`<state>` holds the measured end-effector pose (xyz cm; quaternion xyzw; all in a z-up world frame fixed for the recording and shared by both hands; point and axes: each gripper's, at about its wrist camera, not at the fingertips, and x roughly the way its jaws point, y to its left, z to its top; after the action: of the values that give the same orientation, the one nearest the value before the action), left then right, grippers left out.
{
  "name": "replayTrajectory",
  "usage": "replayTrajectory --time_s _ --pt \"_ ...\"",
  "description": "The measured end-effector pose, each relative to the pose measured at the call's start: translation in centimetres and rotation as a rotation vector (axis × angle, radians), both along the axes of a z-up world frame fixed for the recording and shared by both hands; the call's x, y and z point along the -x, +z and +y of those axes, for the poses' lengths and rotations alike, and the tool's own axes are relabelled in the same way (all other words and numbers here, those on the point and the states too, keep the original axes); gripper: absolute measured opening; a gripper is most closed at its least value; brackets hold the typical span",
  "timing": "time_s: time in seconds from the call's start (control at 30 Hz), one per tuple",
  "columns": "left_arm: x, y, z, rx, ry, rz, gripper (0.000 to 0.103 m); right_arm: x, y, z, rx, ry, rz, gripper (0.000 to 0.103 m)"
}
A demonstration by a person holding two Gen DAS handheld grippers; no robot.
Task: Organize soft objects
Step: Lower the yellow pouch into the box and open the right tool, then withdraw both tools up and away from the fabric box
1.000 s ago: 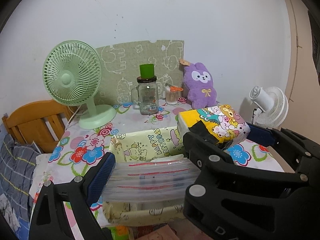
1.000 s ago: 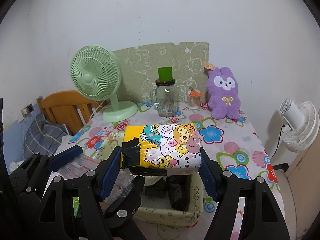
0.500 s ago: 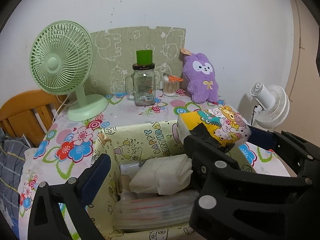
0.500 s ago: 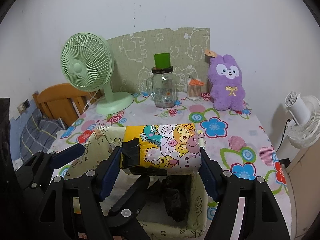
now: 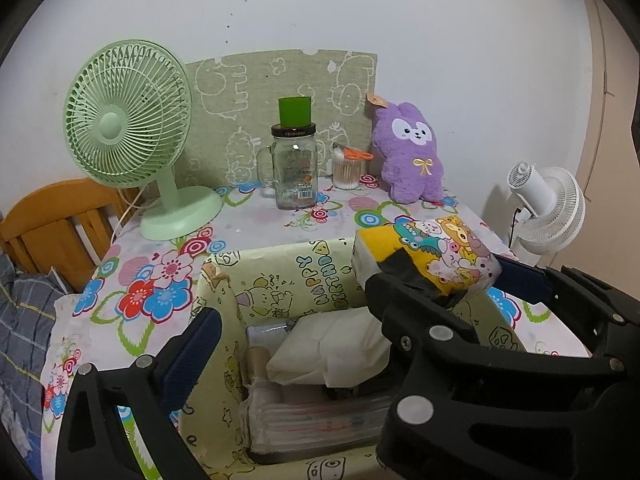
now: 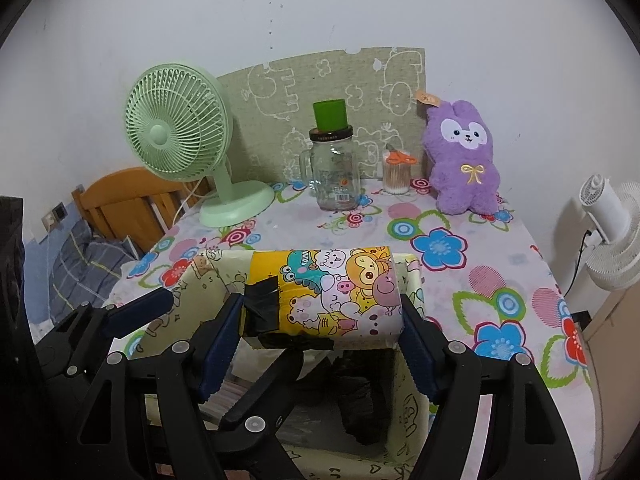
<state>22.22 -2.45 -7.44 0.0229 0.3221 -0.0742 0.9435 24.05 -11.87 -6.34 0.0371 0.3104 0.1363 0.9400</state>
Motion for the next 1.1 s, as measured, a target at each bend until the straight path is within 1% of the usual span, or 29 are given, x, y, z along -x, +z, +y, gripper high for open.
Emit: replayTrajectory --time_s 0.13,0.23,0.4,0.67,0.93,1.1 --pt "0.6 0.3 -0.1 -0.007 0.005 -0.006 0.103 0.3 0.1 -0.1 -0.013 -0.004 0.009 0.090" --pt "1.0 0.6 0.0 -0.007 0.008 -0.006 0.103 0.8 0.4 0.0 0.008 -0.025 -0.008 0.094" --pt "1.9 1.2 0.1 -0.006 0.014 -0.015 0.103 1.6 0.9 0.0 0.010 -0.029 -0.008 0.095" --pt "3.7 2.2 0.0 -0.010 0.021 -0.033 0.103 3.6 2.0 -0.1 0.021 -0.055 -0.028 0.100" --pt "5.6 3.0 -0.1 -0.007 0.027 -0.051 0.103 5.7 2.9 -0.3 0.034 -0.096 -0.027 0.100" --pt "6.9 3.5 0.0 0.004 0.027 -0.056 0.103 7.0 3.5 -0.3 0.043 -0.098 -0.035 0.100"
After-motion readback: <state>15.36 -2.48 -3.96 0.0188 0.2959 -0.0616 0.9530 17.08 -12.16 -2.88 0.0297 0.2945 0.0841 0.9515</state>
